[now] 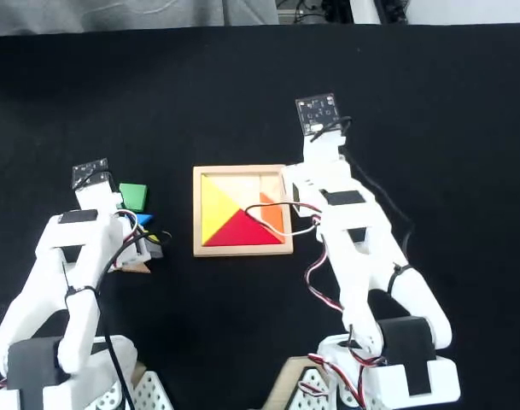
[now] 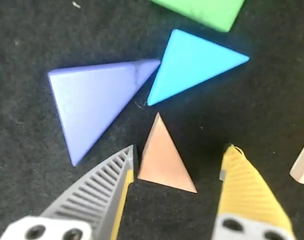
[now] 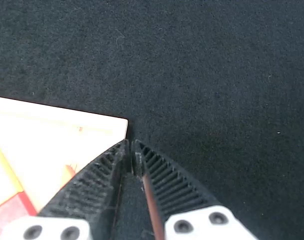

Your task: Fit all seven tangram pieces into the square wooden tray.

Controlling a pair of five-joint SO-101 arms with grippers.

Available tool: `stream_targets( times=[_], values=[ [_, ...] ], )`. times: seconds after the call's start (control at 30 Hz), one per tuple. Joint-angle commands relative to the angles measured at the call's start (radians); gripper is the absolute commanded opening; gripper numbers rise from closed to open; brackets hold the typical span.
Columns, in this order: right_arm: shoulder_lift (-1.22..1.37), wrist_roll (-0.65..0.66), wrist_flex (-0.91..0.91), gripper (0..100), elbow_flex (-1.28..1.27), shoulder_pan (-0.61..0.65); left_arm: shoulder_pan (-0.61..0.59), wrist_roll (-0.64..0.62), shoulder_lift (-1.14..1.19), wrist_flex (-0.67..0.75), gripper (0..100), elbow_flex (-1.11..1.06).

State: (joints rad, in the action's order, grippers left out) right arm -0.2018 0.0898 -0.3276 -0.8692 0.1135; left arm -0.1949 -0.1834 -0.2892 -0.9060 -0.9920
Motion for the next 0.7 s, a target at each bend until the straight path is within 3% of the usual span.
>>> stream_targets(
  times=[0.0, 0.57, 0.67],
  values=[
    [0.004, 0.008, 0.025, 1.5, 0.012, -0.005, 0.010, -0.002, -0.020, -0.012, 22, 0.013],
    [0.004, 0.008, 0.025, 1.5, 0.012, -0.005, 0.013, 0.008, 0.117, 0.009, 21, 0.130],
    [0.004, 0.008, 0.023, 1.5, 0.012, -0.005, 0.028, 0.124, 0.124, 0.021, 21, 0.145]
  ],
)
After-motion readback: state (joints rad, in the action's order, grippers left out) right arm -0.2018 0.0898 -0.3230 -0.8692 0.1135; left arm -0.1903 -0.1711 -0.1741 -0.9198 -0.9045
